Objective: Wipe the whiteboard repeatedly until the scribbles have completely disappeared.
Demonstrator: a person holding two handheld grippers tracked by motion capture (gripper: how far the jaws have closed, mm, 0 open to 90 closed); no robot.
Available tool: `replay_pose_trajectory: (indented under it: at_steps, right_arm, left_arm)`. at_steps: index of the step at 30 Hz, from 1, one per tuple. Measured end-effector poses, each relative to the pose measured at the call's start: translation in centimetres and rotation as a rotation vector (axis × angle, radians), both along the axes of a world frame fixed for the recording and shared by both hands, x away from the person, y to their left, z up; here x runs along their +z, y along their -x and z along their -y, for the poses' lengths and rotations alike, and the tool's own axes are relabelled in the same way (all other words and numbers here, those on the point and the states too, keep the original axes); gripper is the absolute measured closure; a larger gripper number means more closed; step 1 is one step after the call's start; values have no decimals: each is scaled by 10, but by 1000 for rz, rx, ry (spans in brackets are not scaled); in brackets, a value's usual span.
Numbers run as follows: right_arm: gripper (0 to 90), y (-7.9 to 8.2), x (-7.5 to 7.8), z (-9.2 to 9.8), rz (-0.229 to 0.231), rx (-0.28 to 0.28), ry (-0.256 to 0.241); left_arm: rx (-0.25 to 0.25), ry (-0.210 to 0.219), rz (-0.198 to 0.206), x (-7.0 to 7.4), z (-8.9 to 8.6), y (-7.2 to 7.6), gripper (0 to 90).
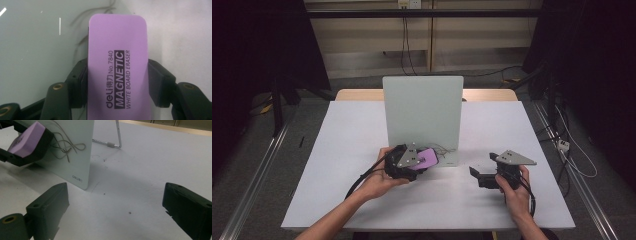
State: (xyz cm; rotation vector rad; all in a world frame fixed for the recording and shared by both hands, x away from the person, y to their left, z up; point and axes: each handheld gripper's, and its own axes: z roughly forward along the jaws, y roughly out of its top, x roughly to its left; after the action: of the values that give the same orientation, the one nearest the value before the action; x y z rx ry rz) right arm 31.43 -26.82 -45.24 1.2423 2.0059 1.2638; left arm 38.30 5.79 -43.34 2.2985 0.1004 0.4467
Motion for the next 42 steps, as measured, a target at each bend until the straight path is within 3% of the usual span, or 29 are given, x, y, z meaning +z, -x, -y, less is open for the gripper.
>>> replay_pose_trajectory:
  at_steps: [4, 12, 15, 18, 25, 32, 35, 42]
  right_arm:
    - [68, 0, 0, 1, 2, 0, -6]
    - [68, 1, 0, 2, 2, -3, -8]
    - [68, 1, 0, 1, 1, -1, -10]
    - [68, 1, 0, 1, -1, 1, -6]
    - [69, 0, 0, -1, 2, 6, -4]
    - [68, 0, 0, 0, -1, 2, -9]
    - [68, 0, 0, 0, 1, 3, -11]
    - [69, 0, 0, 1, 1, -3, -11]
  left_arm:
    - [5, 18, 8, 5, -3, -2, 412]
    - [62, 66, 70, 32, -31, -11, 412]
    - [70, 53, 97, 34, -41, -11, 412]
    - [69, 46, 98, 27, -45, -8, 412]
    - [24, -18, 82, 8, -34, 0, 412]
    - [-25, -38, 40, -6, -14, 3, 412]
    - [-26, -42, 45, -4, -11, 3, 412]
    - [14, 24, 66, 20, -8, -6, 412]
